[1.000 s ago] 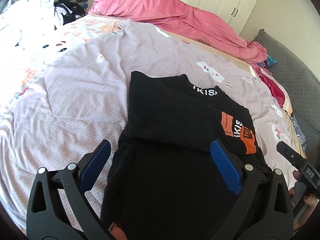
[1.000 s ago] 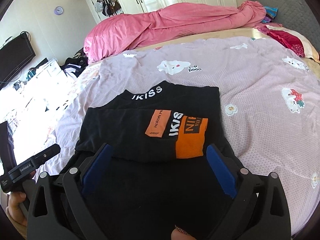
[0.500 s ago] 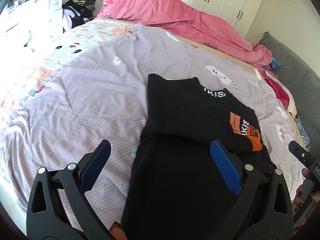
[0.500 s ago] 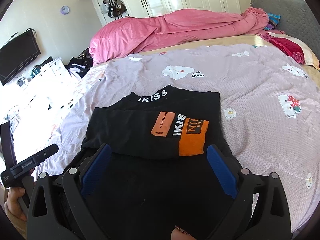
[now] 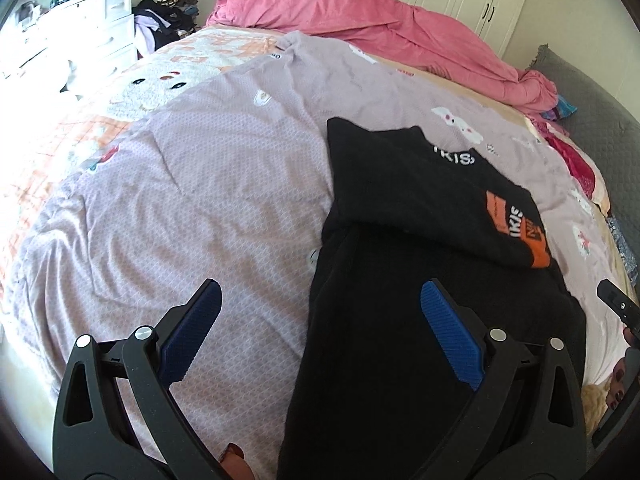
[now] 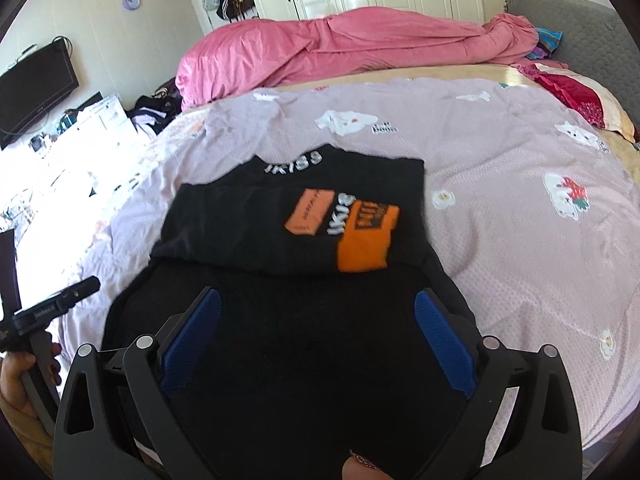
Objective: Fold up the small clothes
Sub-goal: 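Move both grippers along the shirt body to its hem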
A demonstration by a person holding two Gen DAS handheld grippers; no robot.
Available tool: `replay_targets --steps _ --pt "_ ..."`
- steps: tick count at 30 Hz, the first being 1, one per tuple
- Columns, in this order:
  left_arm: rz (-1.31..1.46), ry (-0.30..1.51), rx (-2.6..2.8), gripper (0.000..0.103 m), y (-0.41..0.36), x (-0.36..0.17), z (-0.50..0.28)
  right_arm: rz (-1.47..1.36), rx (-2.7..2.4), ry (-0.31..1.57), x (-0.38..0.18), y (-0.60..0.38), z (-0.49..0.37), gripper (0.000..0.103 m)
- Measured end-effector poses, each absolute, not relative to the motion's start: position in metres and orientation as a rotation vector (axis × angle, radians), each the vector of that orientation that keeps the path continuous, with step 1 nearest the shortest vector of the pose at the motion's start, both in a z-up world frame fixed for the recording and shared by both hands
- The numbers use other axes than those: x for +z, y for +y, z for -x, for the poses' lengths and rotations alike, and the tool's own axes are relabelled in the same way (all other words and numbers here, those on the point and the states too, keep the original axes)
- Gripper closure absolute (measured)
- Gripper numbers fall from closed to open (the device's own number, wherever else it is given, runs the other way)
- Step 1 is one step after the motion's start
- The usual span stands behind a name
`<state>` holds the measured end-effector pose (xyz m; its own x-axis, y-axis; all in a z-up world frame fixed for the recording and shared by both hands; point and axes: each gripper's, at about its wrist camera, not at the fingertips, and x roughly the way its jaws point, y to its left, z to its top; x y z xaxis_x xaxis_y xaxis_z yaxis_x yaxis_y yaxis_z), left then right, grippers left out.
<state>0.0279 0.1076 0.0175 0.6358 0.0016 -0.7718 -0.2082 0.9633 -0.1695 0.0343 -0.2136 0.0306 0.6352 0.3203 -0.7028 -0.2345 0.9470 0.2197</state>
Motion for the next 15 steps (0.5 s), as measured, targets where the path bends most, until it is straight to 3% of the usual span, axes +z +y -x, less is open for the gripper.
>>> replay_targets --steps 15 --pt "0.275 0.96 0.146 0.009 0.127 -0.012 -0.001 -0.076 0.238 0.915 -0.006 -0.25 -0.011 0.006"
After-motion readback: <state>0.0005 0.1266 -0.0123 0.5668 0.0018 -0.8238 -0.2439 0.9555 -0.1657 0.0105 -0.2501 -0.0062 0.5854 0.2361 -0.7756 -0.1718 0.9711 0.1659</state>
